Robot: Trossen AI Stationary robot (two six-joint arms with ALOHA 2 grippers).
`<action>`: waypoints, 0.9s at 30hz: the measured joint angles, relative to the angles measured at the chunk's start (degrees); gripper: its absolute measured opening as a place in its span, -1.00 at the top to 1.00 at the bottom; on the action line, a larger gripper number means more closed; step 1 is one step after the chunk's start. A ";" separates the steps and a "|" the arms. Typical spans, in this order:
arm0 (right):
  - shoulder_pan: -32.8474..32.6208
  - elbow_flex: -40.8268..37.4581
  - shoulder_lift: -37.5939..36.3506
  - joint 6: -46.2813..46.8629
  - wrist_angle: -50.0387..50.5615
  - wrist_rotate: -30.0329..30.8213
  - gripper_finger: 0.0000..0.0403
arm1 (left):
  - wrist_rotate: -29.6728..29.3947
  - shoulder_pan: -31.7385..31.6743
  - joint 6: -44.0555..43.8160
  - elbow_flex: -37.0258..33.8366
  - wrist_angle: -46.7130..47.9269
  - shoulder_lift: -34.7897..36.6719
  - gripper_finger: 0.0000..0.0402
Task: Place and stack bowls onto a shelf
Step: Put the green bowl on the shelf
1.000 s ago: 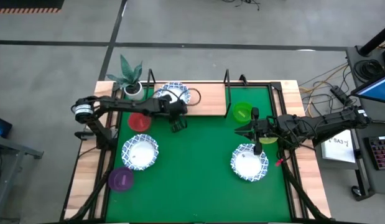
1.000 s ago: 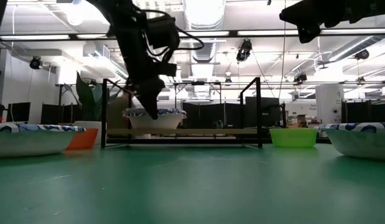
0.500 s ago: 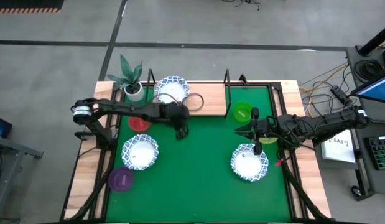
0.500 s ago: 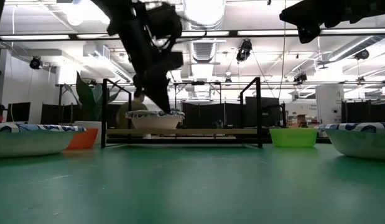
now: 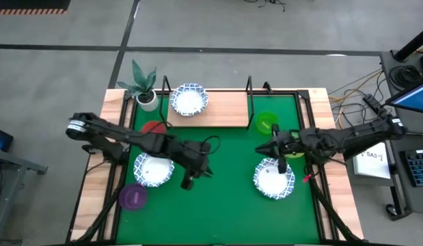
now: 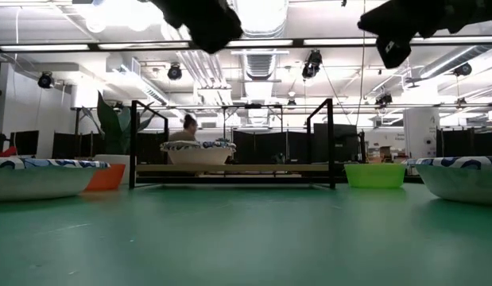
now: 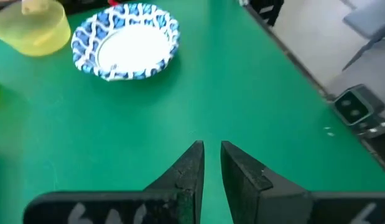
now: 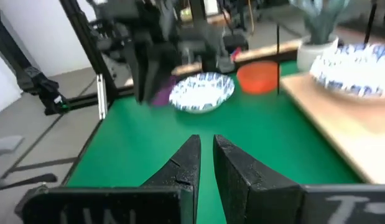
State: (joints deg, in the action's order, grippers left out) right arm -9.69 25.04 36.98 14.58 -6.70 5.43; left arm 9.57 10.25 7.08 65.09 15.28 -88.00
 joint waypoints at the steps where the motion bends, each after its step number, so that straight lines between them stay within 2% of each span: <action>1: -0.33 0.00 0.96 1.04 0.00 0.00 0.83 | 0.02 0.22 -0.02 -0.45 0.09 1.02 0.82; 6: -1.19 1.06 5.31 5.18 2.61 0.00 0.83 | -0.23 0.25 -2.27 -6.19 -2.57 7.62 0.82; 8: -1.16 2.89 6.79 7.38 6.44 0.50 0.83 | -2.44 0.25 -4.00 -9.34 -5.37 10.81 0.82; 16: 1.04 14.56 11.78 12.56 35.27 8.18 0.83 | -11.94 0.30 -10.44 -20.82 -15.84 22.86 0.82; 20: 4.81 18.55 13.73 12.66 43.68 8.04 0.83 | -12.18 0.25 -11.14 -24.45 -17.71 27.62 0.82; 27: 14.21 19.35 15.09 6.03 45.37 2.06 0.83 | -12.16 0.25 -8.58 -26.35 -18.46 32.14 0.82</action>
State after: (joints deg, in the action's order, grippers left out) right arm 4.52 44.39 52.07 20.62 38.67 7.48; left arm -2.60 10.50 -1.50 38.74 -3.18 -55.85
